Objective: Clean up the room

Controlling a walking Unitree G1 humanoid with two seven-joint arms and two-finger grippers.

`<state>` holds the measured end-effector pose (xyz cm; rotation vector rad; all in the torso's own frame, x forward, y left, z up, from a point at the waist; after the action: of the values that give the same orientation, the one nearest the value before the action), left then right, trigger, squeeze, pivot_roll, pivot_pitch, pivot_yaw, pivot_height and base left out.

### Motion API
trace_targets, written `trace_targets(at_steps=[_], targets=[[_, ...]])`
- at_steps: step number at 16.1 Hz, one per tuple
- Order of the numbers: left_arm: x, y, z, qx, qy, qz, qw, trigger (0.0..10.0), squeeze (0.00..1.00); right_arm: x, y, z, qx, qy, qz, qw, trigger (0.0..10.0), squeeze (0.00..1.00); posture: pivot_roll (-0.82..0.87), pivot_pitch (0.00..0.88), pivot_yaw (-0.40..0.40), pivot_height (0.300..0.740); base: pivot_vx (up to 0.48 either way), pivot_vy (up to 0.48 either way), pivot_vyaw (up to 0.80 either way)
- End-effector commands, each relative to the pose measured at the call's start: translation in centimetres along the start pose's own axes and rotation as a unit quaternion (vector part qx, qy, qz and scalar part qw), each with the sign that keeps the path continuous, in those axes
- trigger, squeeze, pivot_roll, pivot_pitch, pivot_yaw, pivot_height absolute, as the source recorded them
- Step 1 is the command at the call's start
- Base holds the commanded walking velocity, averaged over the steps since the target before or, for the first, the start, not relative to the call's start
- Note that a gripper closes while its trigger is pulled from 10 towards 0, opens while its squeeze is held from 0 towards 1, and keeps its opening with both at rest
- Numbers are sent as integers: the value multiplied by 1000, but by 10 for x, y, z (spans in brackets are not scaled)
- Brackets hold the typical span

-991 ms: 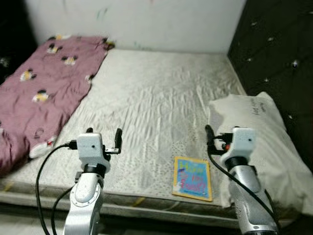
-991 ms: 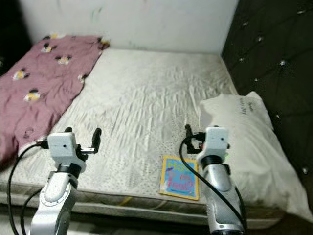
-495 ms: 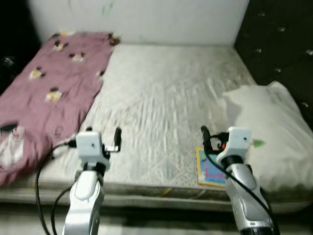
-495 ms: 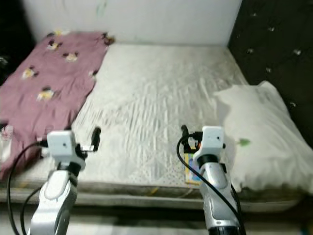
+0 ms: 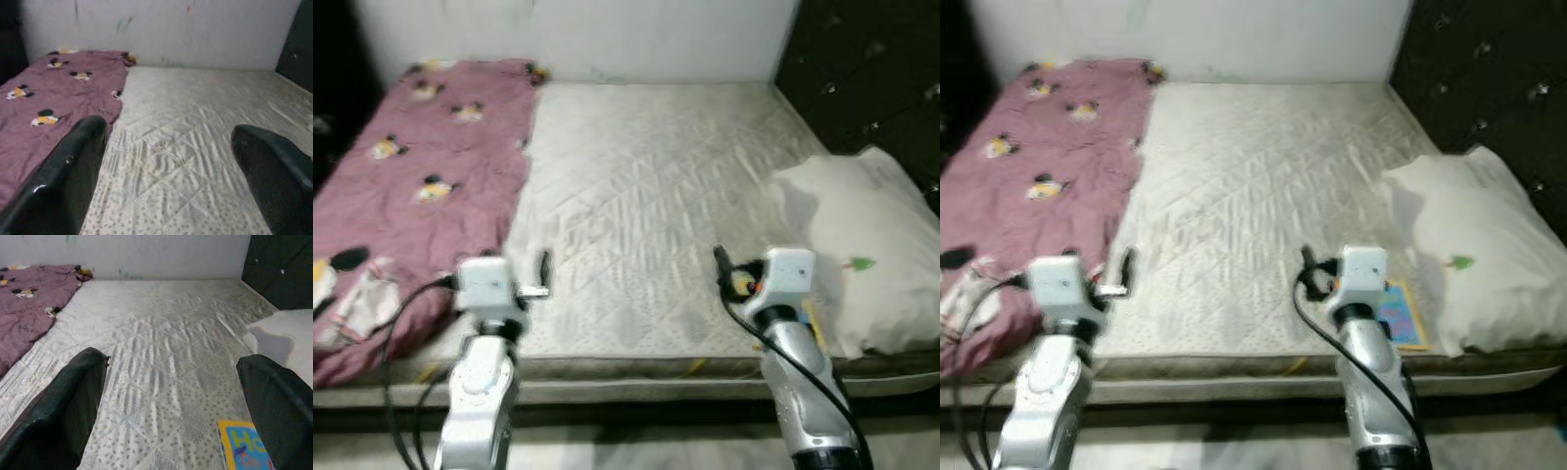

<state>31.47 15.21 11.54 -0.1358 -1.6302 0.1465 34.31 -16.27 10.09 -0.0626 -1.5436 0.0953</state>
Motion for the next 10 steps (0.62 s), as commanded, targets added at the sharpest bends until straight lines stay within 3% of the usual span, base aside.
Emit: trace_targets(at_steps=[1, 2, 8, 10], targets=[[4, 6, -2, 8, -6, -4, 1000, 10000, 0, 3, 5, -1, 6, -5, -4, 1000, 10000, 0, -25, 53, -14, 740, 0, 480, 0], [5, 6, -2, 7, -7, -5, 1000, 10000, 0, 3, 5, -1, 6, -5, -4, 1000, 10000, 0, -25, 53, -14, 740, 0, 480, 0], [10, -6, 0, -32, -19, 4, 999, 10000, 0, 3, 5, -2, 4, -4, -4, 1000, 10000, 0, -25, 53, -12, 740, 0, 0, 0], [10, -7, 0, -34, -18, 3, 999, 10000, 0, 3, 5, -2, 4, -4, -4, 1000, 10000, 0, -25, 53, -12, 740, 291, 0, 0]])
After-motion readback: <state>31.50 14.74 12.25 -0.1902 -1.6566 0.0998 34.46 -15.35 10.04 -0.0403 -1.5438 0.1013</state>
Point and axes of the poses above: a point about 5 cm out from each wrist's last joint towards the gripper, its own z axis pointing back from the gripper into the wrist, its own x axis along the axis of the wrist's last joint, y = z × x, the point moved 5 cm from there along -z, pointing out of the wrist towards the gripper, and after that the axes turned 8 degrees about z, right-handed, at the moved point
